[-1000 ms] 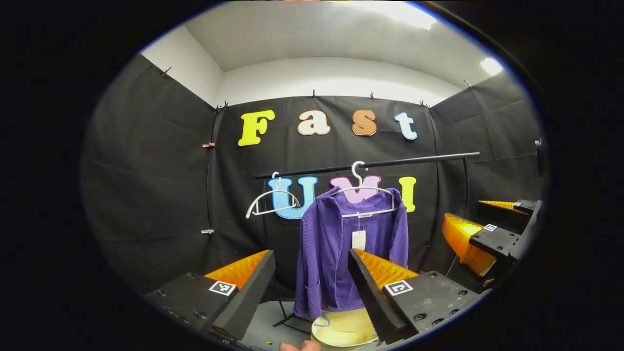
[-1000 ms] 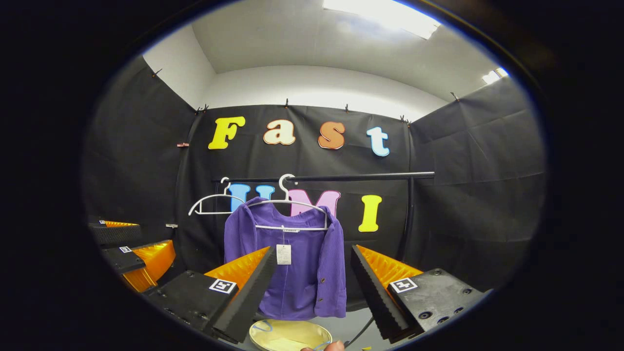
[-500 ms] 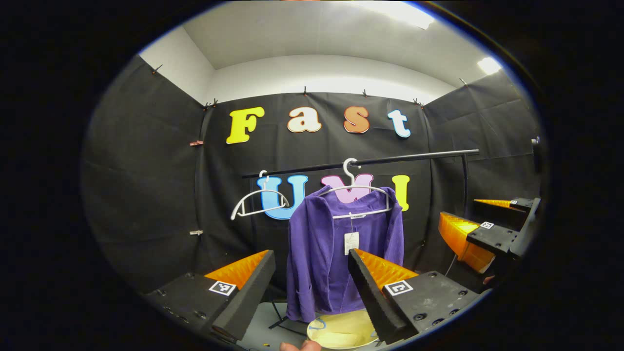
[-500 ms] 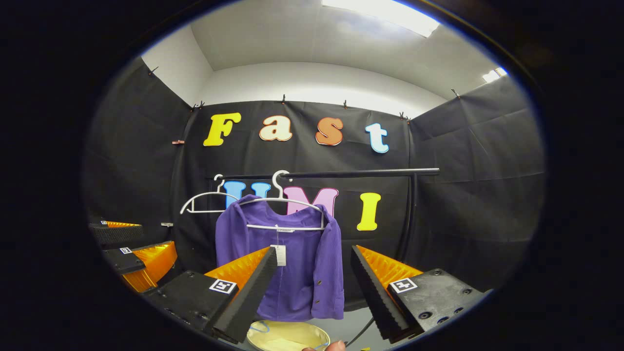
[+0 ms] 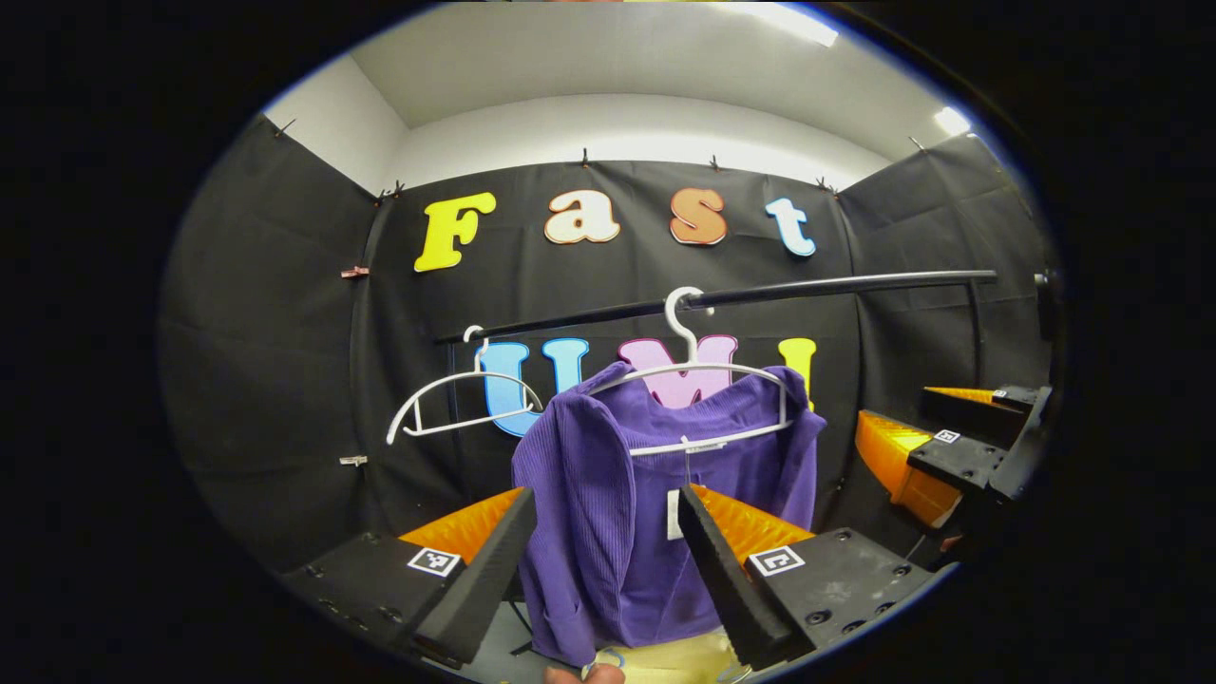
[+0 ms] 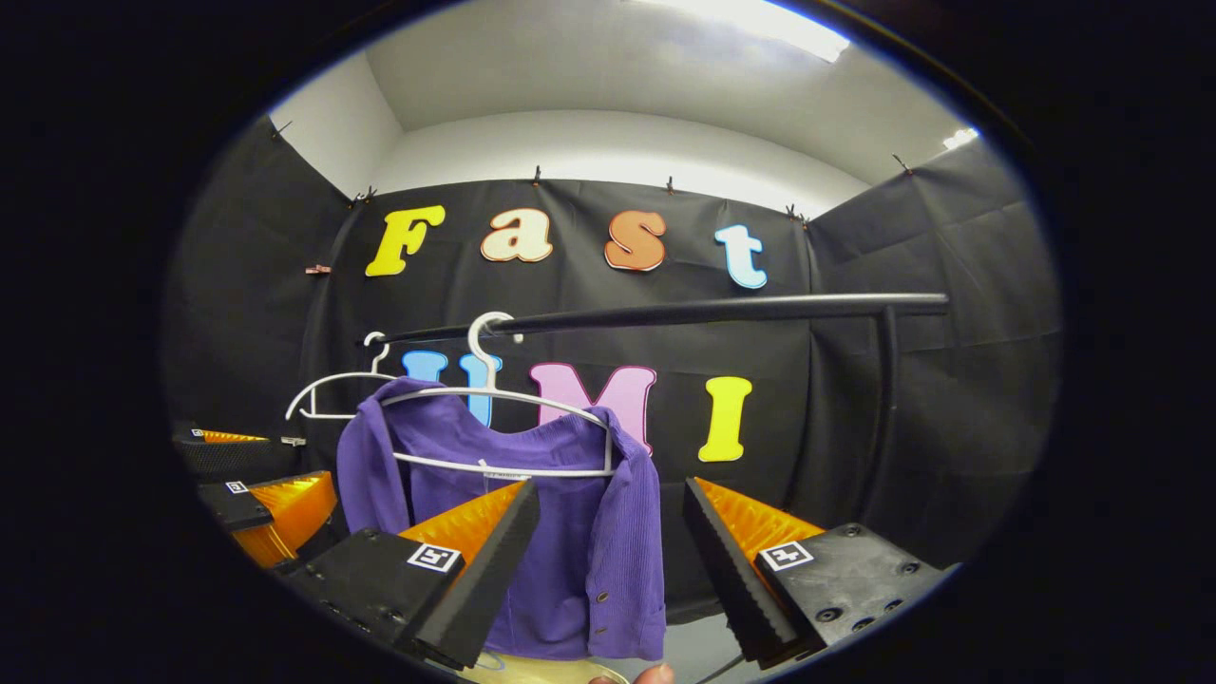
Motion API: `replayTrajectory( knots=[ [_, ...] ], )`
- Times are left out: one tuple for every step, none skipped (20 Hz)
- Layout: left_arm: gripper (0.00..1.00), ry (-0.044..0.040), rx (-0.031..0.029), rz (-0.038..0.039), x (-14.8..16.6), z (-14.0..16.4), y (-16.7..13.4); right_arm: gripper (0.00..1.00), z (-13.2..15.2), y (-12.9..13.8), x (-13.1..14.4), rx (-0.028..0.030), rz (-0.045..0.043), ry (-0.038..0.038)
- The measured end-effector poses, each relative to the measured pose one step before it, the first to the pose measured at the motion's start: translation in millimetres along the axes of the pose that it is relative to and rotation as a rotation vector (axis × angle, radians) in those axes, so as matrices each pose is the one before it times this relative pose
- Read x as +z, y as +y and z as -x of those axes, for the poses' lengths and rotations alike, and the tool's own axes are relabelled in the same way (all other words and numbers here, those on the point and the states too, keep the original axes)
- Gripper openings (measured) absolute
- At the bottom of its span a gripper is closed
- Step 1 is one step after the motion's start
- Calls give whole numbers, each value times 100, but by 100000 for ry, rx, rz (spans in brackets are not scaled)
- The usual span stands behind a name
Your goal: Grasp the clothes on the hanger with both hands and then place them into the laundry hamper below.
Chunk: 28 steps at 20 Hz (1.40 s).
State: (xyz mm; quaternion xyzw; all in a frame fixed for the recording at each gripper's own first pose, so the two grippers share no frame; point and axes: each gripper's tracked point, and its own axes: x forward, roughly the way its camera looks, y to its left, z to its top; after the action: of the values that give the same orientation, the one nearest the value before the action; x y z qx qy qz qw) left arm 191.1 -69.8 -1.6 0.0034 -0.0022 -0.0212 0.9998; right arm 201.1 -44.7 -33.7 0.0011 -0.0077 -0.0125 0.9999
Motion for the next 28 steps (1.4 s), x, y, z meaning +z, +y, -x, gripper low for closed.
replayTrajectory(
  knots=[
    [92, 106, 1687, -252, -76, -1165, 193, 98, -1160, -31, -475, 651, -176, 37],
    [93, 71, 1540, -329, -180, -1097, 112, 98, -1146, -12, -548, 519, -192, 443],
    [93, 190, 1097, -303, -91, -1036, 62, 98, -1155, -79, -521, 583, -331, 505],
    [93, 309, 1156, -387, -238, -1014, 71, 98, -1082, -84, -523, 409, -476, 492],
    [93, 166, 917, -506, -115, -1011, 33, 98, -1021, -75, -457, 469, -744, 294],
    [93, -31, 778, -776, -137, -781, 15, 98, -1031, -73, -459, 354, -850, 203],
    [93, -55, 715, -1189, 0, -823, 22, 98, -999, -54, -458, 246, -539, 473],
    [93, -281, 945, -1514, -58, -842, -109, 98, -969, -26, -603, 245, -108, 760],
    [93, -172, 1107, -1338, -38, -681, 7, 98, -937, 33, -555, 438, -119, 616],
    [92, -17, 1002, -706, -164, -602, -31, 98, -869, 41, -462, 372, -264, 585],
    [94, 154, 950, -50, 6, -557, 76, 98, -813, -48, -398, 235, -462, 391],
    [95, 104, 1026, 132, -168, -589, 3, 98, -736, -83, -328, -66, -314, 416],
    [99, 44, 1077, 21, 6, -455, 94, 98, -632, -134, -364, -191, -391, 356],
    [99, -38, 1101, -97, -130, -369, 228, 99, -557, -71, -261, -570, -336, 273],
    [96, -81, 1014, -290, 19, -449, 95, 98, -551, -128, -115, 45, -284, -238],
    [96, 28, 474, -444, -128, -352, 72, 98, -526, 10, -148, 35, 593, -92],
    [96, 497, -1051, -664, -160, -384, -347, 98, -331, 138, -76, 575, 738, -706],
    [96, 652, -484, -1346, -202, -372, -200, 100, -449, -9, 21, 589, 678, -539],
    [84, 278, 711, -1275, -74, -345, 167, 83, -490, -49, -346, 240, 856, 348],
    [72, 226, 1852, -901, 22, -157, 519, 66, -249, 107, -229, 749, 357, 591],
    [60, 322, 1542, 169, 92, 46, 369, 49, -258, 108, -132, 1077, -333, -351],
    [48, 2181, -242, 1574, -132, -57, -41, 32, -226, -733, -239, -1921, 15, -46],
    [35, 943, -1072, 2616, 135, -46, 28, 14, -88, -373, 101, 20, -2369, -315],
    [22, 1198, -1770, 2563, -237, -587, 406, 10, -113, -627, -401, -2605, -920, 672],
    [10, 1103, -1372, 1567, -274, -190, 103, 9, -339, -414, -312, -440, -384, 231],
    [9, 949, -1203, 614, -263, 21, 143, 10, -86, 369, -120, 2720, -574, 441],
    [8, -364, -479, -102, 135, 29, 207, 10, 172, 513, -564, 1784, 154, 1523],
    [7, -774, -589, -590, 229, -301, 161, 7, 0, 298, 45, 1622, 1381, 80]
  ],
)
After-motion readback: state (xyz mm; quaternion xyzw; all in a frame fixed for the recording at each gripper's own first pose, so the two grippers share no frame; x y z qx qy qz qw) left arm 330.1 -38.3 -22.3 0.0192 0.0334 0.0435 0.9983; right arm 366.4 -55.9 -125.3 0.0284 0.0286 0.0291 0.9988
